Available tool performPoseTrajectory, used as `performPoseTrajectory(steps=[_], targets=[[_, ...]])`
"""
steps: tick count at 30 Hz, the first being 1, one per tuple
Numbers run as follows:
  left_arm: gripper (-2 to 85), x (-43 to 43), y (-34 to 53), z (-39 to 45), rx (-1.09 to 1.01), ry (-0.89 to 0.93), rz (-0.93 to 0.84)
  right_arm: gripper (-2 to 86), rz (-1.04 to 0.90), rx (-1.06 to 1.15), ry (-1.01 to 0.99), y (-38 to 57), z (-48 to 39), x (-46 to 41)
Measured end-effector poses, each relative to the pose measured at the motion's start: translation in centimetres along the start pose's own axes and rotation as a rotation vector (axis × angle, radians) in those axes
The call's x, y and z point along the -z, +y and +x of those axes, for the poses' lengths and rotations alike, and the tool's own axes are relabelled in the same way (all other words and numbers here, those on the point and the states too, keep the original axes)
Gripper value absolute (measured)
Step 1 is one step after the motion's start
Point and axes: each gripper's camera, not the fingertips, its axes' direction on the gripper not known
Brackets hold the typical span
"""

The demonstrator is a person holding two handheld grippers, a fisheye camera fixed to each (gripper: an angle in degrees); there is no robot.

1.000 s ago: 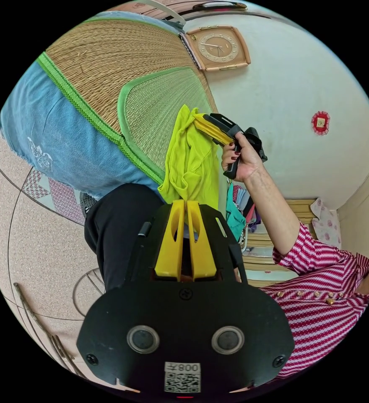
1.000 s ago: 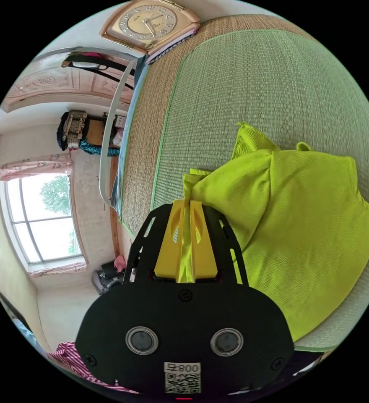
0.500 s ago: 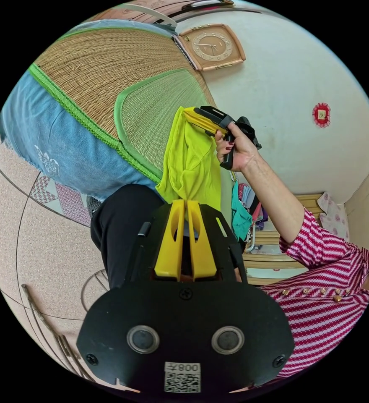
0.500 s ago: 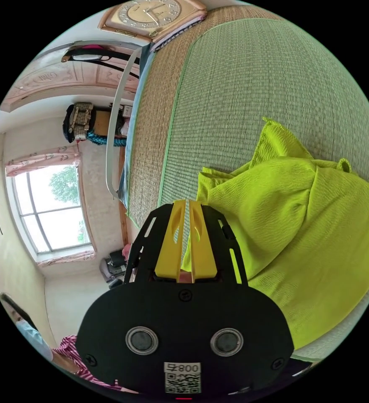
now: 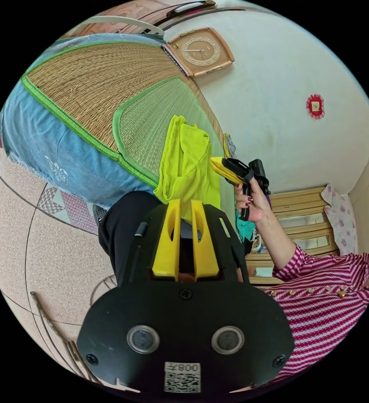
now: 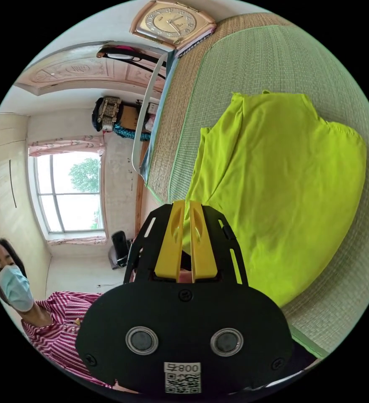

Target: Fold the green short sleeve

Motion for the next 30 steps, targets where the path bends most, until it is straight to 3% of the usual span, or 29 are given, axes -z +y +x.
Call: performPoseTrajectory(steps=[7,15,30], targets=[[0.8,0.0,-0.5,1.7,-0.044,-0.119,0.047,1.7,-0.074,0.031,0.008,2.8,0.0,-2.8],[4.5,-1.7,0.0,2.5,-0.092,-0.100,-0.033,1.6,-0.141,0.054,0.017,2.7,0.2,-6.4],[0.7,-3.6,0.2,4.7,-0.132,-0.210,-0.033,0.9,-0.166,0.051,0.024,2.5,1.9,-8.2]])
